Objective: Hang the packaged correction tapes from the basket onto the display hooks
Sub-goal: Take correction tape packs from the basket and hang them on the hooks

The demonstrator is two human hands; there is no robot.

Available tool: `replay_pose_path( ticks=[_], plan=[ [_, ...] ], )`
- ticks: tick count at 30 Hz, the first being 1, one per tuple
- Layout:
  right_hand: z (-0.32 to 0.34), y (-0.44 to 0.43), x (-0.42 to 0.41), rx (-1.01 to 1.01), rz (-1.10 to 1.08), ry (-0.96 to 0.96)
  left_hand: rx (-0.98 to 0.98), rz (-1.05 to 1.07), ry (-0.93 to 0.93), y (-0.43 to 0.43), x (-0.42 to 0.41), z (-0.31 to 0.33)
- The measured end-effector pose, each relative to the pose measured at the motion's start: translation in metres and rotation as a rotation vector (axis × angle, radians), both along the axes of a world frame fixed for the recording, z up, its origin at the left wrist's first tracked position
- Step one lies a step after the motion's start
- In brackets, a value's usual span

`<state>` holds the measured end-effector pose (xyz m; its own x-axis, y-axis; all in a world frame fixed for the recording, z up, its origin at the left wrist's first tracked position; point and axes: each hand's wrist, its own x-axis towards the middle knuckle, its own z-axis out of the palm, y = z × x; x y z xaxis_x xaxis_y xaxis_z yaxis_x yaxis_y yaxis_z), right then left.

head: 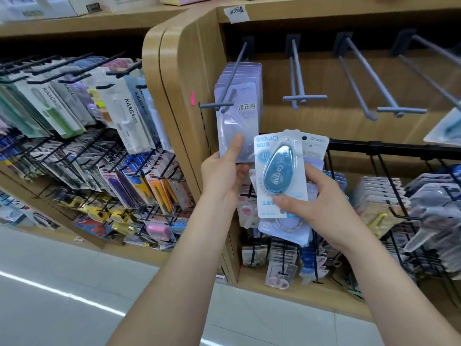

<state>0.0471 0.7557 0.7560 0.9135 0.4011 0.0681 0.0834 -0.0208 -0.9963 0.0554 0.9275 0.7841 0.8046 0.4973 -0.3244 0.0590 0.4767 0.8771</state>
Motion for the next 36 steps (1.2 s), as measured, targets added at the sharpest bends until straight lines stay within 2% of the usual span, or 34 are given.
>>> replay_pose_path(
  ticks=[3,5,8,10,11,14,19,23,27,29,31,33,36],
  plan=[
    [0.001,-0.003,0.001,-0.006,-0.017,-0.002,-0.058,-0.029,0.040,0.000,0.008,0.001],
    [0.000,-0.003,-0.001,-0.046,-0.009,-0.009,-0.020,-0.056,0.066,0.002,-0.001,-0.006],
    [-0.003,-0.002,-0.006,-0.076,0.009,-0.003,0.278,-0.041,0.146,0.004,-0.029,-0.019],
    [-0.002,0.001,-0.009,-0.101,0.025,-0.027,0.495,-0.089,0.067,0.000,-0.047,-0.021],
    [-0.002,0.004,-0.010,-0.126,0.034,-0.054,0.534,-0.170,0.015,-0.003,-0.051,-0.019],
    [0.000,0.013,-0.015,-0.122,0.031,-0.087,0.401,-0.362,-0.061,-0.014,-0.055,-0.014],
    [0.001,0.012,-0.018,-0.101,0.002,-0.083,0.251,-0.165,-0.117,-0.018,-0.051,-0.018],
    [-0.002,0.007,-0.019,-0.151,0.011,-0.070,0.200,-0.115,-0.116,-0.019,-0.053,-0.021],
    [-0.008,0.004,-0.018,-0.107,0.006,0.004,0.100,-0.036,-0.124,-0.013,-0.053,-0.017],
    [-0.010,0.001,-0.017,-0.088,-0.019,0.007,0.187,-0.020,-0.161,-0.003,-0.054,-0.018],
    [-0.010,-0.004,-0.016,-0.080,-0.045,-0.018,0.357,-0.068,-0.204,0.011,-0.059,-0.021],
    [-0.008,-0.007,-0.014,-0.054,-0.048,-0.028,0.613,-0.164,-0.228,0.021,-0.064,-0.023],
    [-0.007,-0.008,-0.014,-0.028,-0.050,-0.045,0.982,-0.287,-0.127,0.020,-0.068,-0.024]
  ],
)
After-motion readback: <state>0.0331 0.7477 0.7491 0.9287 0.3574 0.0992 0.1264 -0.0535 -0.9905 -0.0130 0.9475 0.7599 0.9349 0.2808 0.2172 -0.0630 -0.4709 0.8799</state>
